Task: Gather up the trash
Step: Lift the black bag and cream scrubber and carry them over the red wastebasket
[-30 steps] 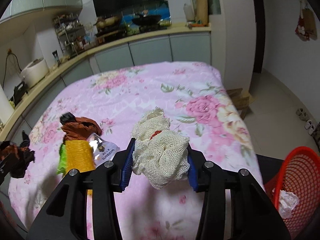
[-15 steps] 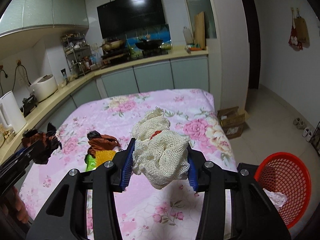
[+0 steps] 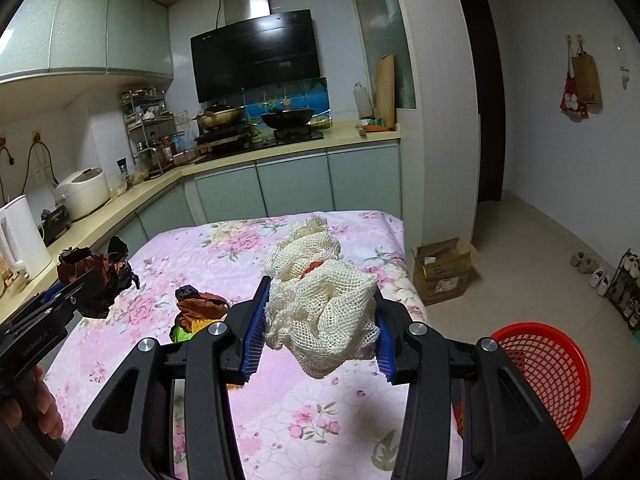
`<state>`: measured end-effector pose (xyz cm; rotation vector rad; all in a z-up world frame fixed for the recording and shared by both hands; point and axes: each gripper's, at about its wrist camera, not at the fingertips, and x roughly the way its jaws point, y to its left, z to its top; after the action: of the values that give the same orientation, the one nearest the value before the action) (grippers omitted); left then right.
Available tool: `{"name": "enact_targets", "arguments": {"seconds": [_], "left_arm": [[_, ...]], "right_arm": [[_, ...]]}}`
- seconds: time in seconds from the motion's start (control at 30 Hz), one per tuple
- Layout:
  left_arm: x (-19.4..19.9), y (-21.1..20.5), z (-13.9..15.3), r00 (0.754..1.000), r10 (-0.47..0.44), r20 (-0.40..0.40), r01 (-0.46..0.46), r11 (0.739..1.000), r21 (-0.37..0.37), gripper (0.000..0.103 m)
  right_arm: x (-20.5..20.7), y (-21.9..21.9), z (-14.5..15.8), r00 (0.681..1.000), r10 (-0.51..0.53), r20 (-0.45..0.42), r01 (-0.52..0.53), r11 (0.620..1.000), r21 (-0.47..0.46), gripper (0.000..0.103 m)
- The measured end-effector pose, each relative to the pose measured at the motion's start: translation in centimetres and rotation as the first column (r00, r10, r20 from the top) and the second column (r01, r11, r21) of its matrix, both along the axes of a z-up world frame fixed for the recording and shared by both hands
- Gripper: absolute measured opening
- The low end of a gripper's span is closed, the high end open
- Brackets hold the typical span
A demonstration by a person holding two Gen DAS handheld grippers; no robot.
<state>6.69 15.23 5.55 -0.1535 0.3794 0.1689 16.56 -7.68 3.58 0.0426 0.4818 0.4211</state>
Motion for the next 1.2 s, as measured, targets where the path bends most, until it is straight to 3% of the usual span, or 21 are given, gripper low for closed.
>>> {"name": "enact_targets", "arguments": {"seconds": [0.33,0.67,1.2], "left_arm": [[0.2,-2.2,0.4,0.997,-0.071,0.016,0.071,0.997,0.010,0.045],[1.6,-6.1,0.2,0.980,-0.200,0.008,0.200,0.980,0.010,0.045],[5.7,-14.6,-1.2,0.902,-0.431,-0.033,0.431,0.902,-0.006,0.045]], "right_arm": [[-1.5,-1.7,0.8,0.998,-0.055,0.023,0.055,0.998,-0.004,0.044],[-2.2,-5.1,0.8,0.989,-0.149,0.024,0.149,0.989,-0.006,0.044],[-2.4,-11.1,-0.2,0.948,-0.318,-0.001,0.318,0.948,0.003,0.044]]}}
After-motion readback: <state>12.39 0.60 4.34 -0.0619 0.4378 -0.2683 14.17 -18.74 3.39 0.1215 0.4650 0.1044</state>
